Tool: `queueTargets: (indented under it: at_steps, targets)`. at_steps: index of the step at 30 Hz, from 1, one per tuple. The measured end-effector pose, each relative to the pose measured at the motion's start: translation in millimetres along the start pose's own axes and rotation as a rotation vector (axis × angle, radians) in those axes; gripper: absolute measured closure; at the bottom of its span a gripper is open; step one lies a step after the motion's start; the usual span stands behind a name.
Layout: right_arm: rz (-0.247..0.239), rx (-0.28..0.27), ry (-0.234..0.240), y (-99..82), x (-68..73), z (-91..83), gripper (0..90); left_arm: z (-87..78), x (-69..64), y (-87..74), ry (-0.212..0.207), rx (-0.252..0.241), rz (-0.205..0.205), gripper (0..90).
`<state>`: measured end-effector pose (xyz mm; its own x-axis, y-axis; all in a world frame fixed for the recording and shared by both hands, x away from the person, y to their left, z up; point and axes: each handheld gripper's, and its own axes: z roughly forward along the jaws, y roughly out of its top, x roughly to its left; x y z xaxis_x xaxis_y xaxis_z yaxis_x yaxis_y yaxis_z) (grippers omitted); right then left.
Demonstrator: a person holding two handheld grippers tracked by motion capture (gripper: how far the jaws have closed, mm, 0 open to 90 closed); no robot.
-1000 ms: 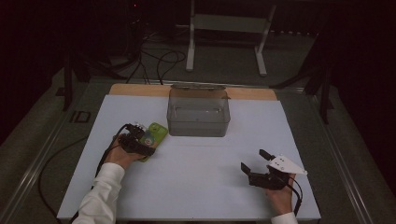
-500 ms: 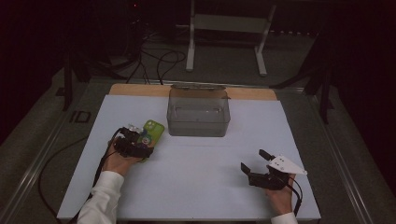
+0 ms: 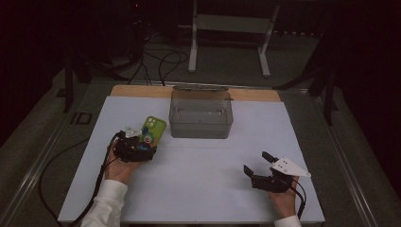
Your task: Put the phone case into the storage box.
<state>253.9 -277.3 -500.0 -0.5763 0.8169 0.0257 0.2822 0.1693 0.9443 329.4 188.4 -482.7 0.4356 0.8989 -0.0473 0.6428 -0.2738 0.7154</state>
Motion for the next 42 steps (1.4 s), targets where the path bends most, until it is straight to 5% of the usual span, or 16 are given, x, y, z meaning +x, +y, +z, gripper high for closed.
queueTargets:
  at_steps: [19,33,42]
  targets:
    - [0.029,0.005,0.019,0.2,1.0,2.2,9.1,-29.3,-14.3,-9.2,0.000,-0.259,-0.026,16.6]
    - [0.087,0.019,0.057,7.4,7.7,8.8,9.1,-35.0,-22.5,-4.0,0.015,-0.316,-0.031,16.6]
    - [0.057,0.016,0.105,33.5,24.3,24.7,9.1,-37.9,-36.6,0.9,-0.009,-0.339,0.002,16.6]
